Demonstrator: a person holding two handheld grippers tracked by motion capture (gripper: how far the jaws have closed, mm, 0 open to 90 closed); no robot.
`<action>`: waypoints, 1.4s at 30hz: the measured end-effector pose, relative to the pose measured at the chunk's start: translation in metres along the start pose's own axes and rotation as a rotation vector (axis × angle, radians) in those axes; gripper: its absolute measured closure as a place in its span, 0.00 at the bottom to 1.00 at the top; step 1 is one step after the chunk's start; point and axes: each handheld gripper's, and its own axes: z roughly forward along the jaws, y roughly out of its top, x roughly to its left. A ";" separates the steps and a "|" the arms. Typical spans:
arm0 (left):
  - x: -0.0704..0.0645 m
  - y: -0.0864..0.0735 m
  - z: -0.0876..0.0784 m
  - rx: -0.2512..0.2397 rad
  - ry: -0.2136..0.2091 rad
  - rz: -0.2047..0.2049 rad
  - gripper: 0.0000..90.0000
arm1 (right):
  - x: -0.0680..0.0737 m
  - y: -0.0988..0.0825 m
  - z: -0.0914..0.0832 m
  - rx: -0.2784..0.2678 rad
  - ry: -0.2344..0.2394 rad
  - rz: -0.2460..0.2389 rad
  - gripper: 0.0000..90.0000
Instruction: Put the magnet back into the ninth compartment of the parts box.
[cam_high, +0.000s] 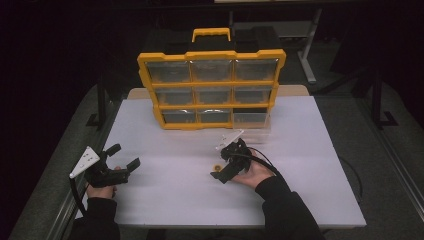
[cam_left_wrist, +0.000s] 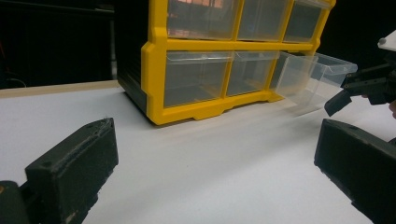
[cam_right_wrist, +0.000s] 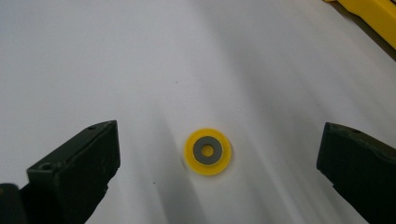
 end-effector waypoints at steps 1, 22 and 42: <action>0.000 0.000 0.000 0.000 0.000 0.000 0.00 | 0.000 0.000 0.001 0.001 0.000 0.001 0.00; 0.000 0.000 0.000 -0.001 -0.012 -0.005 0.00 | 0.002 -0.001 0.013 0.078 0.024 0.033 0.22; 0.001 0.000 0.000 0.003 -0.021 -0.020 0.00 | 0.006 -0.001 0.019 0.106 0.009 0.003 0.57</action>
